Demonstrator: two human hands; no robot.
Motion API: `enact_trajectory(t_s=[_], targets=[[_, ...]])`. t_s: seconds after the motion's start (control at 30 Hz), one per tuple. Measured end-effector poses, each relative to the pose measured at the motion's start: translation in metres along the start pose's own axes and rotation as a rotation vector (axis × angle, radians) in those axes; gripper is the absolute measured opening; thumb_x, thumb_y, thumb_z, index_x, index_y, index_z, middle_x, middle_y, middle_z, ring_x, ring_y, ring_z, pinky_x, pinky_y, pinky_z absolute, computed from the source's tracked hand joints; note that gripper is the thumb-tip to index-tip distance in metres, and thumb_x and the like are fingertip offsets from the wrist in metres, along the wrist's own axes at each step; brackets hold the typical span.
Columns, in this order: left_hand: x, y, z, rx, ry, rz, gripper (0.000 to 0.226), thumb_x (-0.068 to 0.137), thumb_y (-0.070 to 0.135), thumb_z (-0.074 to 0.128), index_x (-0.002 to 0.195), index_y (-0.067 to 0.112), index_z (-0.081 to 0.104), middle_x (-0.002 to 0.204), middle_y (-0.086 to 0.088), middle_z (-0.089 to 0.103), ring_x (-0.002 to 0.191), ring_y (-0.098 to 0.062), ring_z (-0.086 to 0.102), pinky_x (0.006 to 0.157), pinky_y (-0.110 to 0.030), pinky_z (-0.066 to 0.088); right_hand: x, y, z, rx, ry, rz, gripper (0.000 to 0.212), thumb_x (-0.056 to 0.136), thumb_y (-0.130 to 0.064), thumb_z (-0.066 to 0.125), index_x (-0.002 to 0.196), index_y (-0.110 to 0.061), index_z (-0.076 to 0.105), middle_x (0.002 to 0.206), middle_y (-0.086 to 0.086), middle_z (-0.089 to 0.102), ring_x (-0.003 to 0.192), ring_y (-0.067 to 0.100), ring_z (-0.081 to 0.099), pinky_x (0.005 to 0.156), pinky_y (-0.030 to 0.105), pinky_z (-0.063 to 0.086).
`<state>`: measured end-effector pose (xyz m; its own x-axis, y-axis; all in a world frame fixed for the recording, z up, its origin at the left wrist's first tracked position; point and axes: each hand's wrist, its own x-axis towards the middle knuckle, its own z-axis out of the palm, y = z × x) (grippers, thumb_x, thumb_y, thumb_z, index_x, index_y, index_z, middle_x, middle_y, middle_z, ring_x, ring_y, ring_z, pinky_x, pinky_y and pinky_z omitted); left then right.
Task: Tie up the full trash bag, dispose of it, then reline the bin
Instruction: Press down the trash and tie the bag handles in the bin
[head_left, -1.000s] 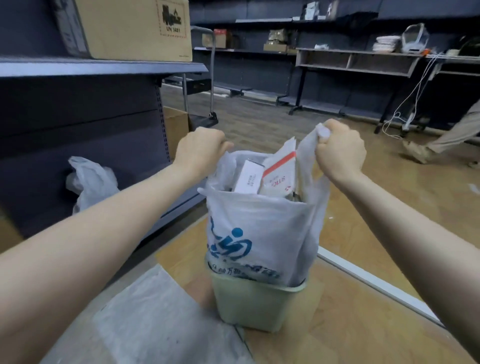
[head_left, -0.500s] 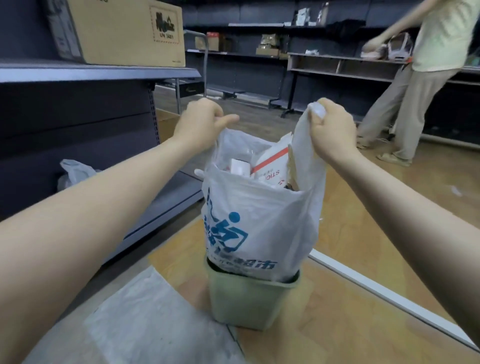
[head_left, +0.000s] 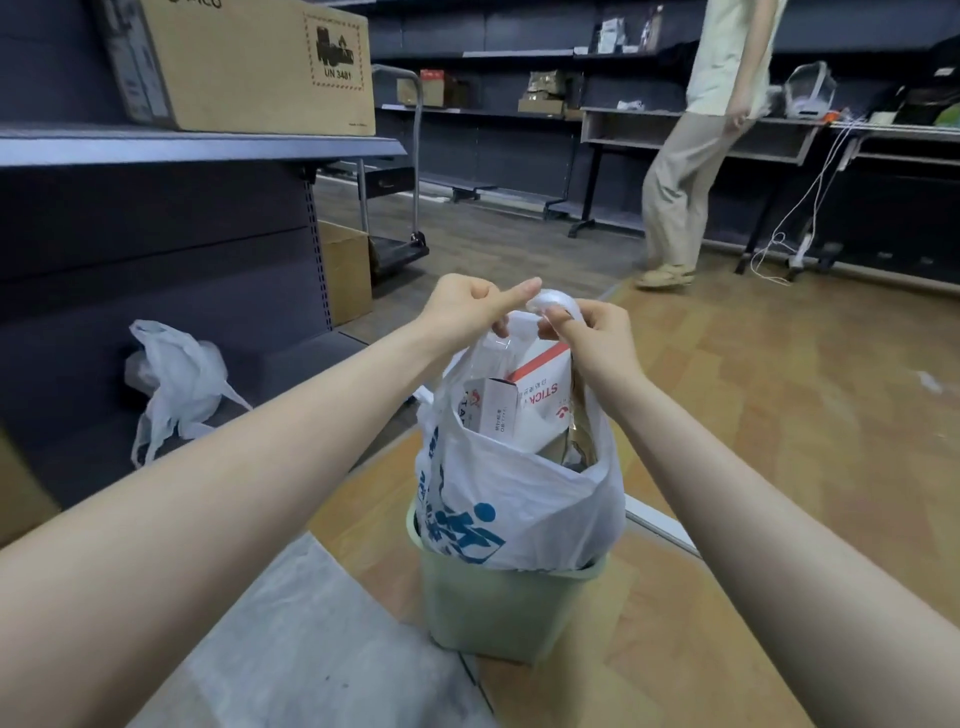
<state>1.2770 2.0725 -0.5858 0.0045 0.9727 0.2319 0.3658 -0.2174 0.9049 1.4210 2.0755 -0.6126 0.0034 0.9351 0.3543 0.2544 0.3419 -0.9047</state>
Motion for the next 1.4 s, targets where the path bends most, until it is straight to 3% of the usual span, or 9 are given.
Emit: enact_trajectory(t_s=[0.17, 0.23, 0.37, 0.6, 0.73, 0.97, 1.1, 1.27, 1.4], targets=[[0.002, 0.001, 0.012, -0.061, 0.029, 0.048, 0.047, 0.087, 0.033, 0.065, 0.051, 0.011, 0.042, 0.055, -0.004, 0.048, 0.045, -0.004, 0.045, 0.049, -0.011, 0.039, -0.007, 0.007, 0.006, 0.058, -0.168, -0.063, 0.044, 0.083, -0.030, 0.057, 0.085, 0.014, 0.060, 0.076, 0.038, 0.055, 0.069, 0.024, 0.044, 0.068, 0.033, 0.032], [0.005, 0.004, 0.017, -0.013, 0.024, 0.070, 0.047, 0.086, 0.033, 0.066, 0.053, 0.010, 0.041, 0.058, -0.010, 0.049, 0.047, -0.008, 0.045, 0.047, -0.013, 0.037, -0.006, 0.008, 0.007, 0.014, -0.203, -0.094, 0.049, 0.079, -0.038, 0.058, 0.091, 0.010, 0.064, 0.094, 0.036, 0.063, 0.074, 0.041, 0.055, 0.072, 0.039, 0.044], [0.012, 0.011, 0.024, 0.144, 0.047, 0.098, 0.056, 0.082, 0.036, 0.071, 0.046, 0.013, 0.035, 0.039, 0.005, 0.044, 0.039, 0.000, 0.050, 0.051, -0.018, 0.041, -0.006, 0.008, 0.006, -0.025, -0.283, -0.120, 0.020, 0.087, -0.019, 0.064, 0.099, -0.004, 0.069, 0.109, 0.015, 0.069, 0.098, 0.020, 0.067, 0.085, 0.033, 0.053], [0.003, -0.004, 0.024, 0.480, 0.070, 0.353, 0.048, 0.080, 0.064, 0.052, 0.075, 0.016, 0.052, 0.085, 0.000, 0.053, 0.082, -0.015, 0.045, 0.076, -0.031, 0.039, 0.009, 0.017, 0.018, -0.005, -0.081, -0.061, 0.018, 0.077, -0.003, 0.048, 0.063, -0.006, 0.059, 0.060, -0.001, 0.057, 0.062, 0.014, 0.049, 0.058, 0.029, 0.039], [-0.043, -0.058, 0.009, 0.475, 0.023, 0.515, 0.102, 0.068, 0.089, 0.013, 0.130, 0.012, 0.036, 0.123, -0.003, 0.037, 0.110, -0.015, 0.036, 0.096, -0.031, 0.034, 0.026, 0.004, 0.005, -0.002, 0.045, -0.110, 0.028, 0.084, -0.009, 0.060, 0.073, 0.016, 0.057, 0.067, 0.010, 0.050, 0.064, 0.017, 0.043, 0.058, 0.027, 0.035], [-0.055, -0.084, 0.014, 0.818, -0.107, 0.881, 0.079, 0.087, 0.072, 0.017, 0.120, 0.008, 0.049, 0.126, -0.014, 0.041, 0.111, -0.031, 0.046, 0.092, -0.044, 0.047, 0.031, -0.004, 0.019, -0.085, -0.060, -0.065, 0.025, 0.082, -0.010, 0.063, 0.060, -0.005, 0.052, 0.060, 0.007, 0.032, 0.056, 0.015, 0.029, 0.054, 0.027, 0.023], [-0.052, -0.062, 0.046, 0.759, -0.148, 0.564, 0.055, 0.091, 0.047, 0.020, 0.116, 0.006, 0.048, 0.120, -0.016, 0.047, 0.092, -0.032, 0.053, 0.074, -0.043, 0.048, 0.025, 0.005, 0.027, -0.099, -0.077, 0.002, 0.026, 0.083, -0.010, 0.061, 0.061, 0.001, 0.054, 0.057, 0.009, 0.043, 0.057, 0.017, 0.041, 0.055, 0.028, 0.033], [-0.044, -0.050, 0.066, 0.909, -0.185, 0.233, 0.041, 0.096, 0.034, 0.029, 0.134, 0.027, 0.040, 0.148, -0.022, 0.020, 0.123, -0.040, 0.035, 0.097, -0.048, 0.033, 0.023, 0.009, 0.022, -0.063, -0.075, 0.028, 0.029, 0.084, -0.012, 0.063, 0.071, 0.013, 0.059, 0.057, 0.012, 0.054, 0.063, 0.023, 0.054, 0.065, 0.031, 0.043], [-0.035, -0.033, 0.084, 1.129, -0.354, 0.133, 0.023, 0.091, 0.022, 0.042, 0.105, 0.012, 0.056, 0.116, -0.011, 0.055, 0.106, -0.033, 0.051, 0.091, -0.041, 0.040, 0.022, 0.010, 0.020, 0.017, -0.044, 0.030, 0.041, 0.072, -0.019, 0.063, 0.084, 0.020, 0.056, 0.071, 0.010, 0.051, 0.068, 0.021, 0.049, 0.063, 0.036, 0.040]])
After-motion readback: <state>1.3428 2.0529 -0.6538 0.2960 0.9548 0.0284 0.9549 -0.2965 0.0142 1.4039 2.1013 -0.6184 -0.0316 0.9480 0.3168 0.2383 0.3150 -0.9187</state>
